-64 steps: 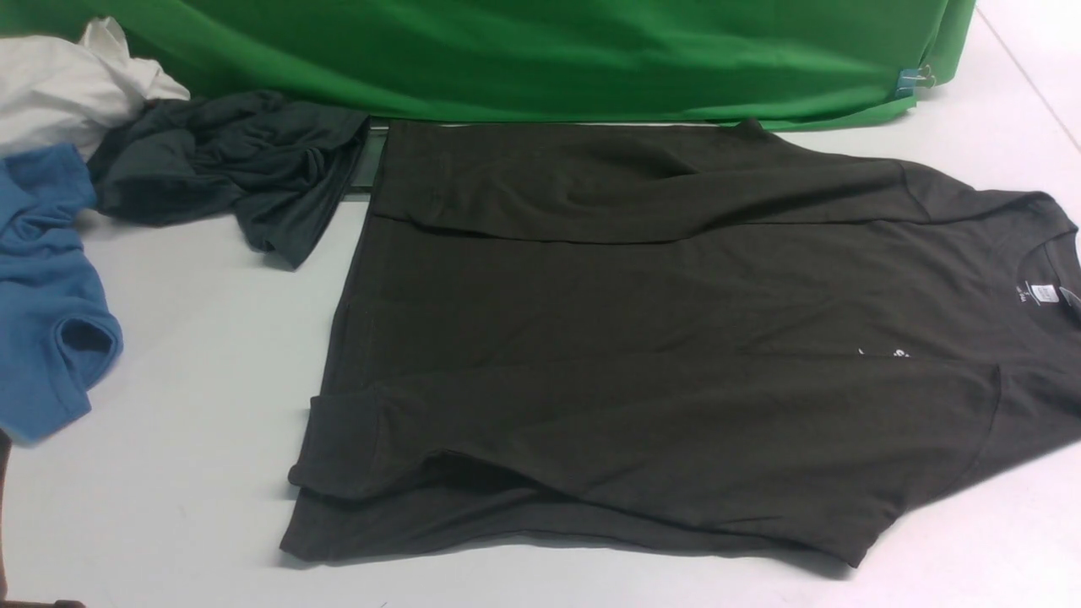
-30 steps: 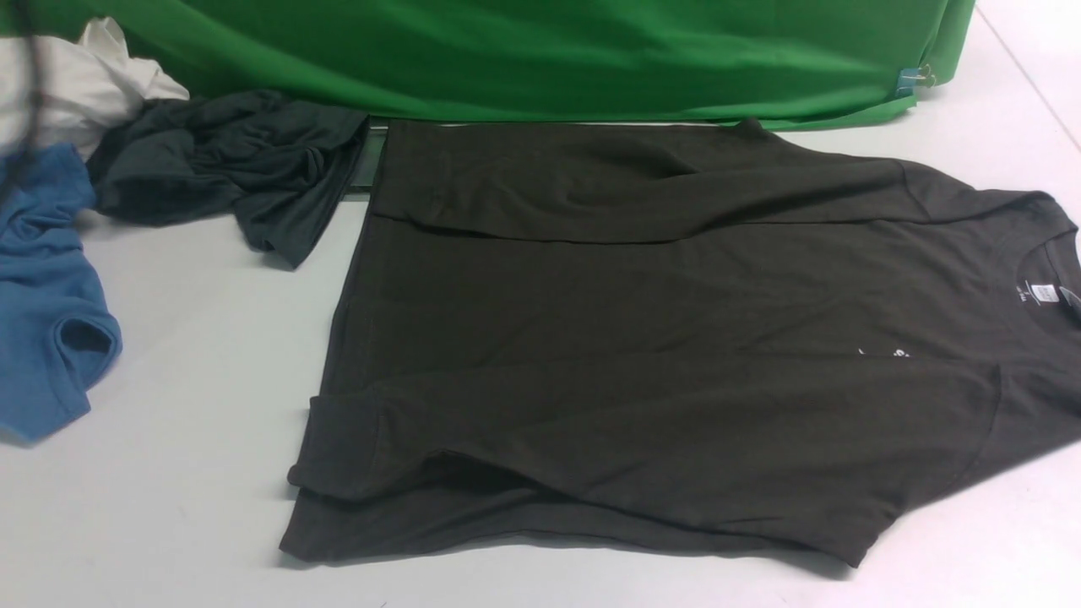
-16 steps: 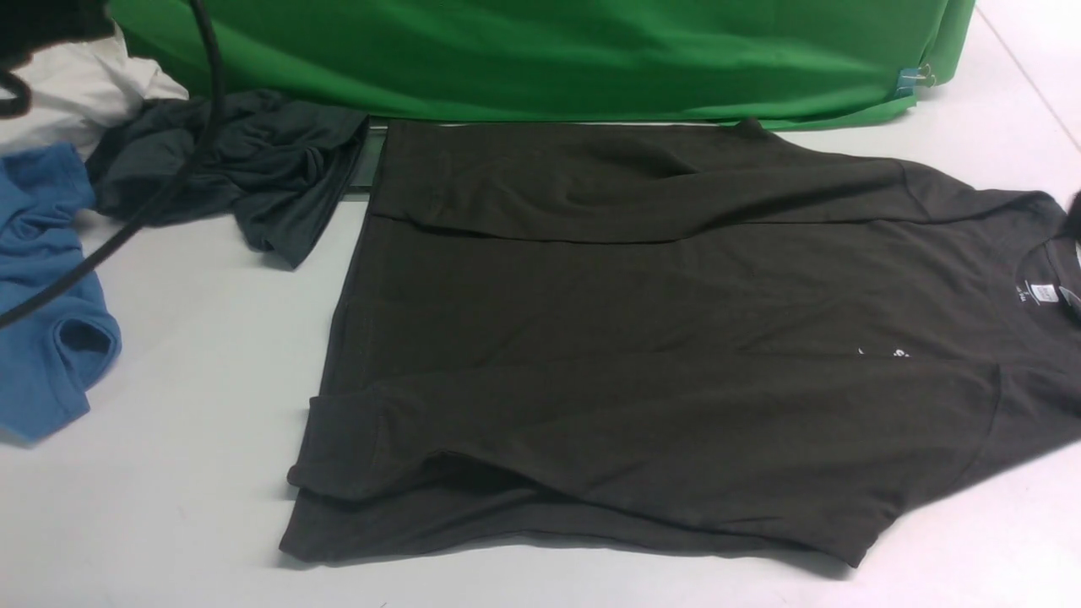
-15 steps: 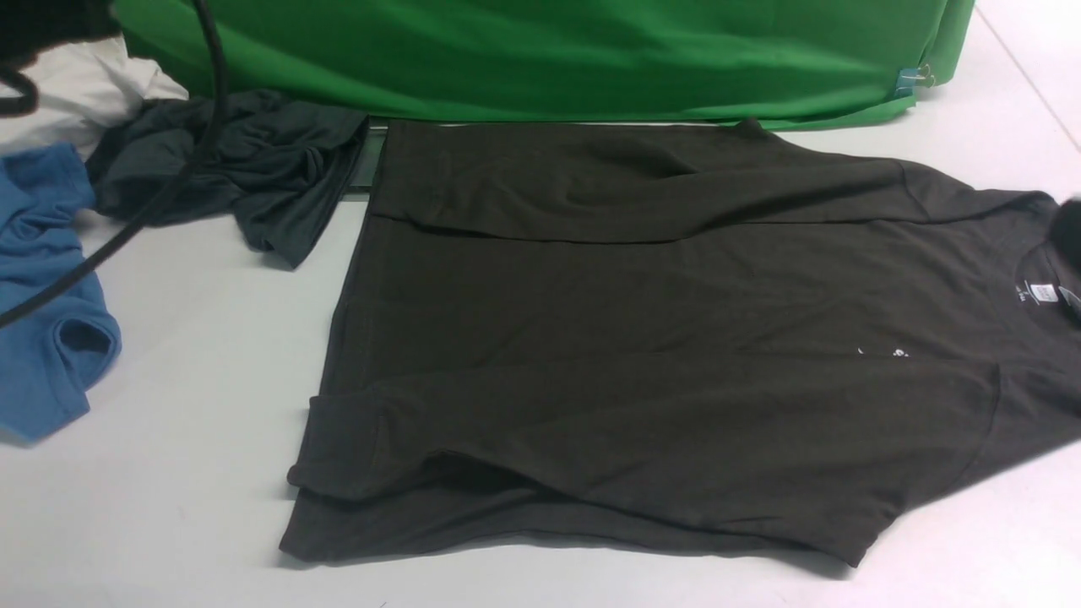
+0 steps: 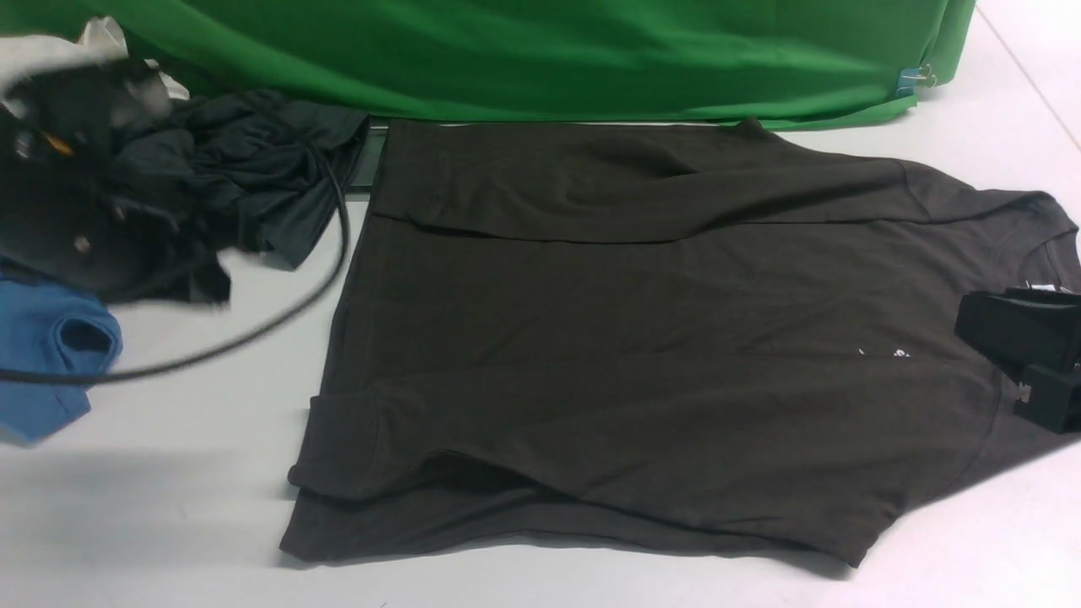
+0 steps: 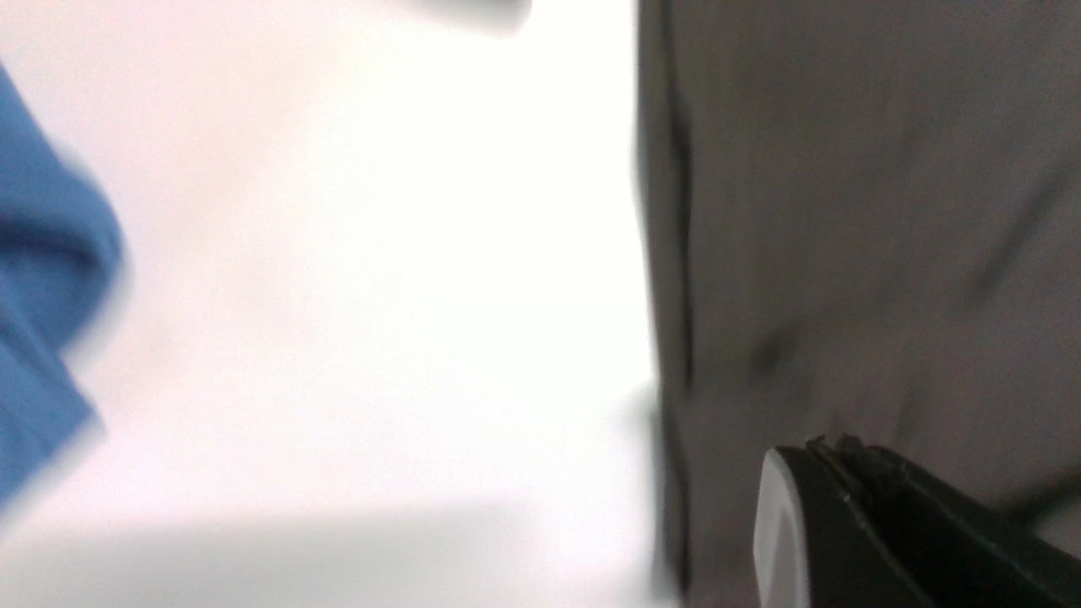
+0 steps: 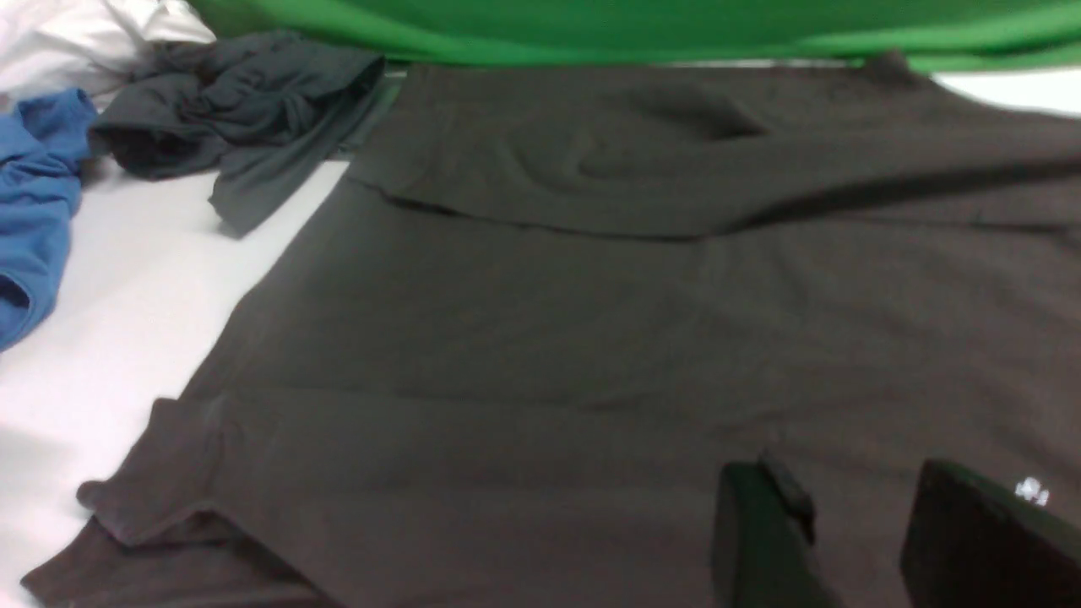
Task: Fold a long-sleeved shirt on a white desktop.
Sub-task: 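Grasp the left edge of the dark T-shirt lying flat on the table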
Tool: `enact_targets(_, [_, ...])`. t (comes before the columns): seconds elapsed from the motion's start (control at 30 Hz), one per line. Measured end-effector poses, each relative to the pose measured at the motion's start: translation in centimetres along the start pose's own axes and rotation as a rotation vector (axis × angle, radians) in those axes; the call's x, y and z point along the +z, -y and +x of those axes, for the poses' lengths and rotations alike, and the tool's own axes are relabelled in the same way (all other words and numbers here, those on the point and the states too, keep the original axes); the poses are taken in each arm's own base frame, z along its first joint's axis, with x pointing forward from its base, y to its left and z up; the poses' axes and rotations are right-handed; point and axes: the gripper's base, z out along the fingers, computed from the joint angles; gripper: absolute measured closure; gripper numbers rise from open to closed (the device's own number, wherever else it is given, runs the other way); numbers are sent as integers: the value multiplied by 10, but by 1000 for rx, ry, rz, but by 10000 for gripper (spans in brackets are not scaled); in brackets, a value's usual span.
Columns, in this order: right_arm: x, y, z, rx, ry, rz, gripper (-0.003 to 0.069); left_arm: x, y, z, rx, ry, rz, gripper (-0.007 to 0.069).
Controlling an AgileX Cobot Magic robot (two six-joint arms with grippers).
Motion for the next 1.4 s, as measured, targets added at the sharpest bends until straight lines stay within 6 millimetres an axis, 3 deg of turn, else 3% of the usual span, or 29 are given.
enact_targets(0.1, [1,0,-1,-18,15,-1,417,20,-2,1,-12,-88,10,557])
enact_targets(0.17, [2,0,-3,-22,26,-1,417,48,-6,0,-30,-167,18,534])
enact_targets(0.27, [2,0,-3,-22,33,-2,417,74,-8,-1,-28,-227,53,492])
enact_targets(0.3, [2,0,-3,-22,33,-2,417,75,-8,-1,-25,-228,53,492])
enact_targets(0.4, [2,0,-3,-22,33,-2,417,100,-10,-4,-22,-227,77,406])
enact_targets(0.53, [2,0,-3,-22,33,-2,417,116,-15,-9,-14,-172,59,321])
enact_targets(0.93, [2,0,-4,-22,41,-2,417,119,-10,-15,38,-115,118,289])
enact_targets(1.1, [2,0,-6,-22,63,-4,417,131,-12,-11,34,-162,128,289])
enact_targets(1.4, [2,0,-6,-25,68,-4,417,132,-11,-10,28,-190,145,289])
